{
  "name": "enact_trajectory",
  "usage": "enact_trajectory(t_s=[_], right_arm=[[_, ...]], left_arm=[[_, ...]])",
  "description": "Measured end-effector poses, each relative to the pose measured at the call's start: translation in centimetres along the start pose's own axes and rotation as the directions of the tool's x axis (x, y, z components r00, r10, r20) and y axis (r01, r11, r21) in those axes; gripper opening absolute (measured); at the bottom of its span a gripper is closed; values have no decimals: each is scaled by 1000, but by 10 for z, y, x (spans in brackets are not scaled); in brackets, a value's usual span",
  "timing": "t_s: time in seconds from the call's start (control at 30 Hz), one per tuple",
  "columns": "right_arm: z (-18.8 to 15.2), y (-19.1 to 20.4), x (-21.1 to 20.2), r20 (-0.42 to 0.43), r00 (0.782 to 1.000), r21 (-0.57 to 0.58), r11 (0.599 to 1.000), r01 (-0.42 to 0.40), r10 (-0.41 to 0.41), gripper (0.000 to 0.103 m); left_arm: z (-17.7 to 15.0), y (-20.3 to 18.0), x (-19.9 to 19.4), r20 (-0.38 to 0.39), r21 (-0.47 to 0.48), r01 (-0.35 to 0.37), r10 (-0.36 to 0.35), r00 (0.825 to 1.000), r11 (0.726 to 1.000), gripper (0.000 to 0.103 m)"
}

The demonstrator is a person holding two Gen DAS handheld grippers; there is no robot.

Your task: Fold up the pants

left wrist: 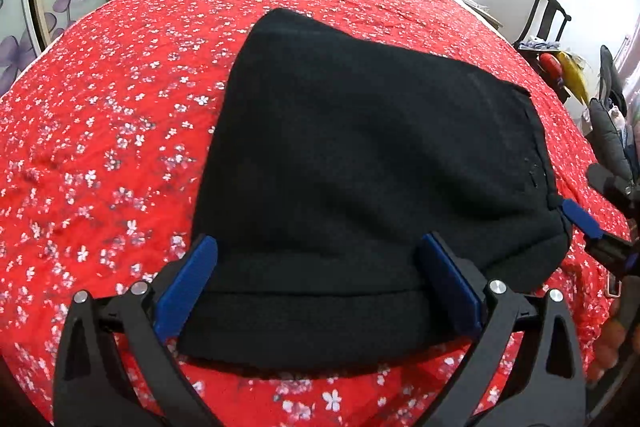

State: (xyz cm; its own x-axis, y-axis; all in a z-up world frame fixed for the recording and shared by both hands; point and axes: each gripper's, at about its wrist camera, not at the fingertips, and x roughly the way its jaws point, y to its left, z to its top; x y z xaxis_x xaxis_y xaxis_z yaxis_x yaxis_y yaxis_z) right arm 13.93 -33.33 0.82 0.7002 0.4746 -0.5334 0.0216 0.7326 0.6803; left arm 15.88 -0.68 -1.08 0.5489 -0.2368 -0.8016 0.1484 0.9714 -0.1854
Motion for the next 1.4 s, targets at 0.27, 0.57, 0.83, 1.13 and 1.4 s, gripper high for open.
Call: enact_trajectory(t_s=[0.27, 0.57, 0.83, 1.13, 1.4], right_arm=[[-20, 9, -32, 27, 986, -35, 986, -163, 164, 86], [-30, -3, -1, -51, 998, -24, 999, -32, 30, 94], [-34, 1, 1, -59, 998, -44, 999, -27, 25, 96], [14, 10, -2, -23, 987, 16, 988, -157, 157, 97], [56, 9, 47, -96, 980, 84, 983, -165, 173, 97]], left_arm=[[-5, -34, -42, 190, 116, -47, 24, 981, 992, 101], [-14, -44, -2, 88, 124, -130, 119, 989, 984, 101], [-18, -45, -4, 93, 128, -128, 117, 989, 983, 101], [36, -24, -33, 176, 53, -63, 53, 983, 997, 101], [118, -8, 9, 95, -25, 104, -101, 990, 994, 101]])
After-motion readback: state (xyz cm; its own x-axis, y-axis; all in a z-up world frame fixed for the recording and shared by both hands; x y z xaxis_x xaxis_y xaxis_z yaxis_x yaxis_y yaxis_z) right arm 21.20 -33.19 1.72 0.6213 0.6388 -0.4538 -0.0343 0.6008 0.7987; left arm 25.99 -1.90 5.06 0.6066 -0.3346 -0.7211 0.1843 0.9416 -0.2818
